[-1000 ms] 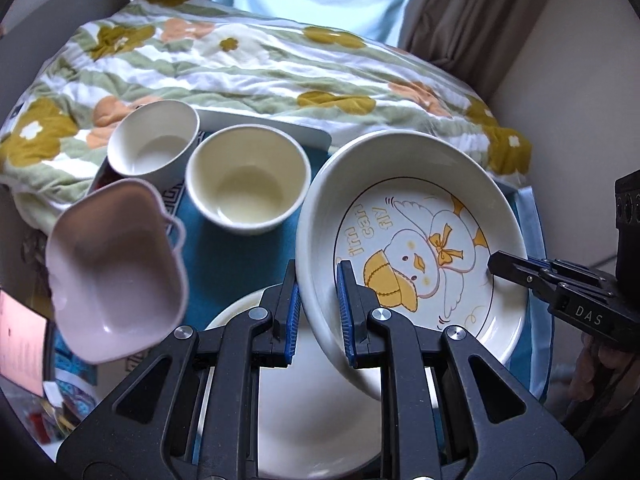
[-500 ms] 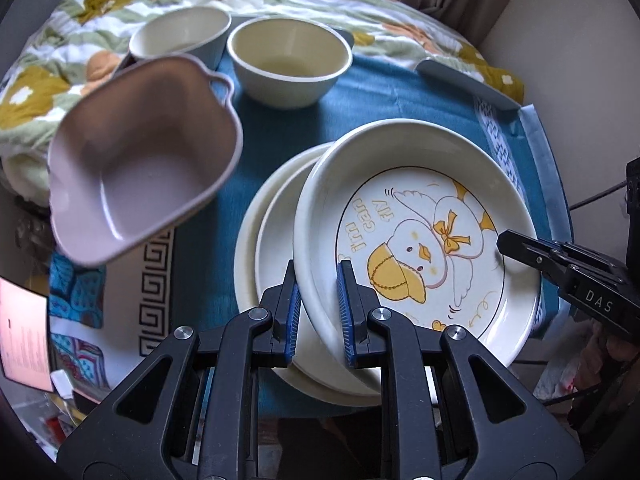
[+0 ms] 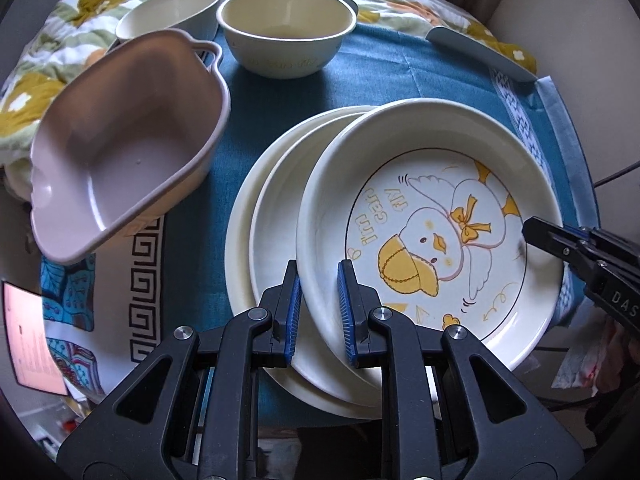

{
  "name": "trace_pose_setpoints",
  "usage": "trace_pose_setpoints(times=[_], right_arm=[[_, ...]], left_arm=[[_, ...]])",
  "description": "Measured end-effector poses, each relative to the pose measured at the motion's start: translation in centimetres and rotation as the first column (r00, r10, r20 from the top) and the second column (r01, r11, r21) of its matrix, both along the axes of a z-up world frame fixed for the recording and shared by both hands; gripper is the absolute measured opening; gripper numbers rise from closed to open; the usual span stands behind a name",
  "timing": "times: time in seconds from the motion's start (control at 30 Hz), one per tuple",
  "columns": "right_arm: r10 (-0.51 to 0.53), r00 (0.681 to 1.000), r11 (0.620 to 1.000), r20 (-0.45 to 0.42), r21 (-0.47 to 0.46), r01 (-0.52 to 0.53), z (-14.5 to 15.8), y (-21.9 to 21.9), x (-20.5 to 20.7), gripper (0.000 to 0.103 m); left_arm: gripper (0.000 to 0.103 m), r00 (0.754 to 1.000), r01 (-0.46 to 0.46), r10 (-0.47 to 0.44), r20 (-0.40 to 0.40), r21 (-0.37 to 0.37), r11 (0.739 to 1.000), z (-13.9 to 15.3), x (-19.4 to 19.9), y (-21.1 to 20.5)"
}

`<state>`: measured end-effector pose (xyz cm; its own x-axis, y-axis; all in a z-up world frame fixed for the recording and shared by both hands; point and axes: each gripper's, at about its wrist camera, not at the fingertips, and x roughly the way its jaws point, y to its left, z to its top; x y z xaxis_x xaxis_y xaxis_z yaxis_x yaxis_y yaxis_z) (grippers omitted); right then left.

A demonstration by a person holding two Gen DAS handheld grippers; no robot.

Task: Organize plates and bowls
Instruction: 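Carry the duck-print dish with both grippers and lower it onto the dish stack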

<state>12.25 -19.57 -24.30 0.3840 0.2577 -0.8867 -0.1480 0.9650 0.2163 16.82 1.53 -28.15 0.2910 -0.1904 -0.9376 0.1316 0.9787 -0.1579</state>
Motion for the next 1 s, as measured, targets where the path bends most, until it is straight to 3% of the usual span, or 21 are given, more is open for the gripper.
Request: trace_pose_setpoints(times=[0.2,0.33,0.63,1.0], right_arm=[[0.013,1.0,1.0,-0.004,-0.008,-0.013,-0.2,0.4,0.0,0.012],[0.013,1.0,1.0,-0.008,-0.028,-0.013,-0.4,0.6,-0.1,0.012],[0.025,0.999,0.998,-0.022,-0.06,-0.026,-1.0,1.2,0.0,0.012],[0.025,0.999,0.997,-0.025,-0.078,-0.027,-1.3,1.6,0.1,0.012]], left_arm=[[0.017,0.997,0.046,-0.057,0.058,0.181,0.982,0.5,-0.1,-2.0],[0.017,0.991,0.069,-0.096,0.093,0.264,0.962,0.8,-0.7,-2.9],[0.017,0.985,0.068,-0.115,0.13,0.319,0.945,1.3,-0.9,-3.3],[0.017,0.987,0.049,-0.089,0.132,0.282,0.958,1.4,-1.1,-2.6]])
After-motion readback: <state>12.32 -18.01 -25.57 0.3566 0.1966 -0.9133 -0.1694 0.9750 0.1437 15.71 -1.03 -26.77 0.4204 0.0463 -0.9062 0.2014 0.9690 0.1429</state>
